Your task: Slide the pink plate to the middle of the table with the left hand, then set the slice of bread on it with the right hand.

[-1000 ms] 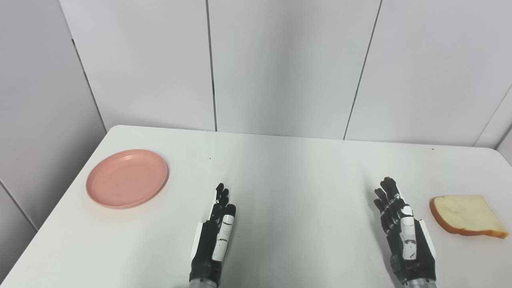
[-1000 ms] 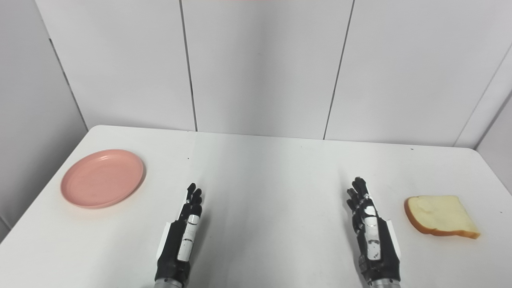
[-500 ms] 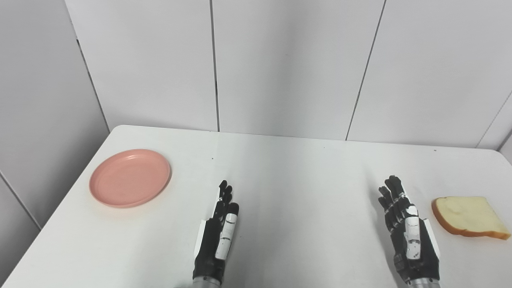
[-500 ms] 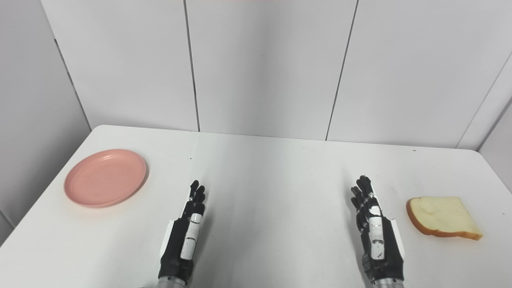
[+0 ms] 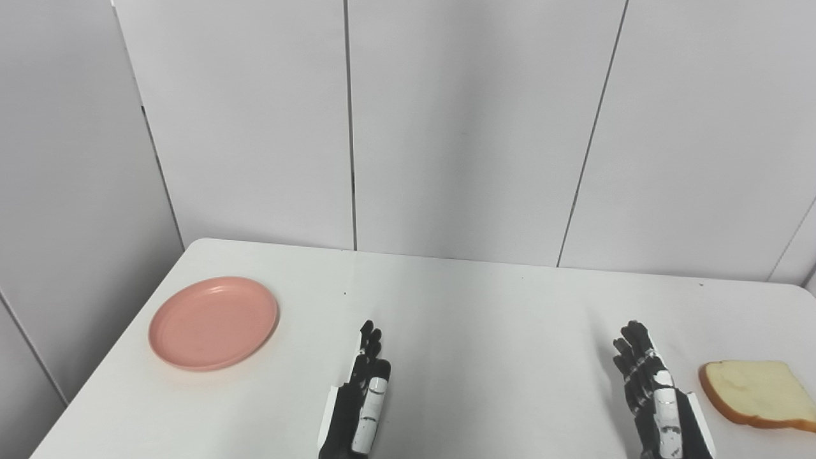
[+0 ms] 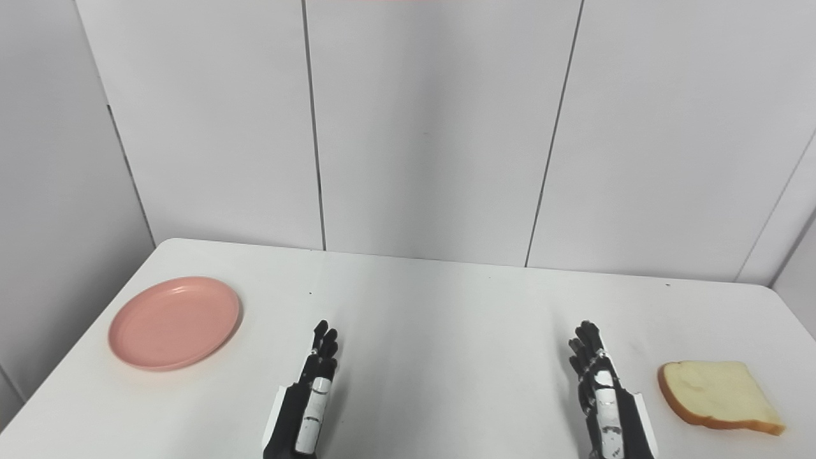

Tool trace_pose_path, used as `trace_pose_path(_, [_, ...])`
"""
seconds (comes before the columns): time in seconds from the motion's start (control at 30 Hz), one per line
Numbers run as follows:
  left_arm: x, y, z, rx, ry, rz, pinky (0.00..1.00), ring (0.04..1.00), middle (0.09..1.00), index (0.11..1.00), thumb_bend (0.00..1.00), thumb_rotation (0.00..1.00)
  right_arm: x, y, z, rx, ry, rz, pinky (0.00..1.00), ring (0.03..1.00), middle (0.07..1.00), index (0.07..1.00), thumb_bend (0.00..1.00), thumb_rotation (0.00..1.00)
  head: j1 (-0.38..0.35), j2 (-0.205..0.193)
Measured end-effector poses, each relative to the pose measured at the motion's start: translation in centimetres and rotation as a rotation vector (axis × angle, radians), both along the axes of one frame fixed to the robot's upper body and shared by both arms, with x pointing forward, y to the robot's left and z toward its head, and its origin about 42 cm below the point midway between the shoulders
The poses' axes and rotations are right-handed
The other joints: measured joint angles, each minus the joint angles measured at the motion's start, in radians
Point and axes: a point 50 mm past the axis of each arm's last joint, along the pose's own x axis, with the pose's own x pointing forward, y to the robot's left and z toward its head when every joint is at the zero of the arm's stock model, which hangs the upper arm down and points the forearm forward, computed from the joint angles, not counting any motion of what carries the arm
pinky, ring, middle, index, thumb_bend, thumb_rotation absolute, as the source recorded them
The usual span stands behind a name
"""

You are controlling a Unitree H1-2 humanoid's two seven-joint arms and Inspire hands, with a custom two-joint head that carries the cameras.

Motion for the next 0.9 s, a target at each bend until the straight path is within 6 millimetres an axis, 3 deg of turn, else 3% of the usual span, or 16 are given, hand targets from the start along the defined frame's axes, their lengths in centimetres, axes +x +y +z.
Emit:
trace_pose_path(0.27, [0.4,0.7,0.3,-0.087,-0.061,0.037,1.0,1.0,1.0,1.0,0.56,0.91,0.0,0.3,-0.1,-0.008,0.002,0.0,0.98,0.944,0.943,0.94,0.81,0.96,-0.028,0.005])
trace_pose_path(0.47, [0.9,2.2,0.9,-0.151,-0.074,0.093,0.98,0.981,0.994,1.0,0.63,0.89,0.0,0.5,0.0,-0.014,-0.002,-0.003,0.96,0.938,0.937,0.936,0.82,0.95,-0.041,0.014])
trace_pose_path(0.53, [1.1,3.4,1.0,-0.166,-0.055,0.115,0.95,0.973,0.988,0.973,0.63,0.82,0.0,0.6,0.1,-0.025,-0.005,-0.006,0.95,0.934,0.935,0.934,0.83,0.95,-0.044,0.014])
trace_pose_path(0.6, [1.5,4.9,1.2,-0.16,-0.043,0.127,0.87,0.922,0.928,0.853,0.68,0.76,0.0,0.7,0.2,-0.032,-0.008,-0.006,0.95,0.932,0.934,0.931,0.82,0.95,-0.049,0.012])
trace_pose_path(0.67, [2.4,7.0,1.7,-0.124,-0.038,0.143,0.87,0.912,0.909,0.825,0.68,0.74,0.0,0.8,0.2,-0.04,-0.008,-0.007,0.95,0.933,0.935,0.931,0.82,0.95,-0.052,0.009])
trace_pose_path(0.83, [6.0,10.2,5.2,-0.107,-0.119,0.123,0.85,0.853,0.857,0.782,0.81,0.75,0.0,0.8,0.2,-0.057,-0.007,-0.008,0.93,0.921,0.93,0.923,0.84,0.94,-0.066,0.012])
trace_pose_path(0.9, [7.2,11.1,6.7,-0.095,-0.155,0.119,0.85,0.843,0.852,0.784,0.82,0.77,0.0,1.0,0.3,-0.06,-0.01,-0.007,0.92,0.916,0.927,0.92,0.84,0.94,-0.066,0.014])
